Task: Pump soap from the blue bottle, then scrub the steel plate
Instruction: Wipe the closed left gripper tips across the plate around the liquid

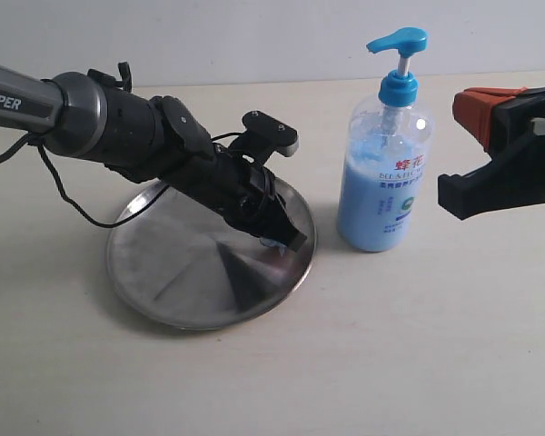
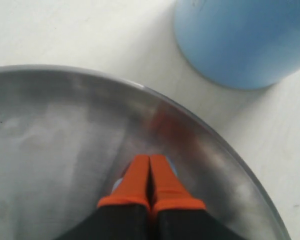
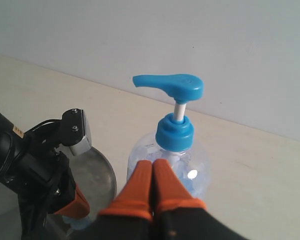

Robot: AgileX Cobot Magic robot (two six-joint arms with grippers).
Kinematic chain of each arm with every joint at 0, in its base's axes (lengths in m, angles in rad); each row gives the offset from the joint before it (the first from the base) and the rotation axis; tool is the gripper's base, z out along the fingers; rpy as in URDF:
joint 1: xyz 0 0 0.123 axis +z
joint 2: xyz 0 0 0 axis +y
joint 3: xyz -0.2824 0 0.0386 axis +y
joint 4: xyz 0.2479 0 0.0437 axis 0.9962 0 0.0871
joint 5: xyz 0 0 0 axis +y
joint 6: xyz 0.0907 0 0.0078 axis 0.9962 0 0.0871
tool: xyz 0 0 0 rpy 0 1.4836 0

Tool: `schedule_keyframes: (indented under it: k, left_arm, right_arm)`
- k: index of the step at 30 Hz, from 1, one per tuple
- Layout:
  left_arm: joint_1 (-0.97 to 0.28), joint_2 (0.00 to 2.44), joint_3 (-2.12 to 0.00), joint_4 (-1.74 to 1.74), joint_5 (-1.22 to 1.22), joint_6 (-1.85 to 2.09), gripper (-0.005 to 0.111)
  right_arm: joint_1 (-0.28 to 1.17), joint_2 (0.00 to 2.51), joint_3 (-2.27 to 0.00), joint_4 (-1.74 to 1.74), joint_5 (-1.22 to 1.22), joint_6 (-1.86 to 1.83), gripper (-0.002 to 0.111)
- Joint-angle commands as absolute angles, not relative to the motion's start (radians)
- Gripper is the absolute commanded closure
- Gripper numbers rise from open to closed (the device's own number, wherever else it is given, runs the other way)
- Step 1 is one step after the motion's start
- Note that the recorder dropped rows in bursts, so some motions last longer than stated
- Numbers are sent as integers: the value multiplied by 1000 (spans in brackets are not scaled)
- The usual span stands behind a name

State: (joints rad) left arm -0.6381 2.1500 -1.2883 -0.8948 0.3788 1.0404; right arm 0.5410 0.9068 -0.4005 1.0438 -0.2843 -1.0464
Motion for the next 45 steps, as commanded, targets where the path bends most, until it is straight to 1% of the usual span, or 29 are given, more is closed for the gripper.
schedule_keyframes:
  k: [1,20,35,40,45]
  left_arm:
    - [-639,2156,-1294,-888,367,1044,107]
    - [-639,2176,-1294,-866,412,1039,107]
    - [-635,2176,-1294,-866,360,1039,107]
    - [-615,2176,-1294,-847,379,1014,107]
    - [-599,2176,-1294,-813,454,1003,107]
  right_arm:
    - [541,902,-396,1031,-284,-1044,108]
    - [541,902,-396,1031,-279,-1044,108]
    - [541,902,-396,1031,-278,-1044,108]
    - [541,902,-396,1031,-275,-1044,108]
    - [541,902,-396,1031,-275,-1044,108]
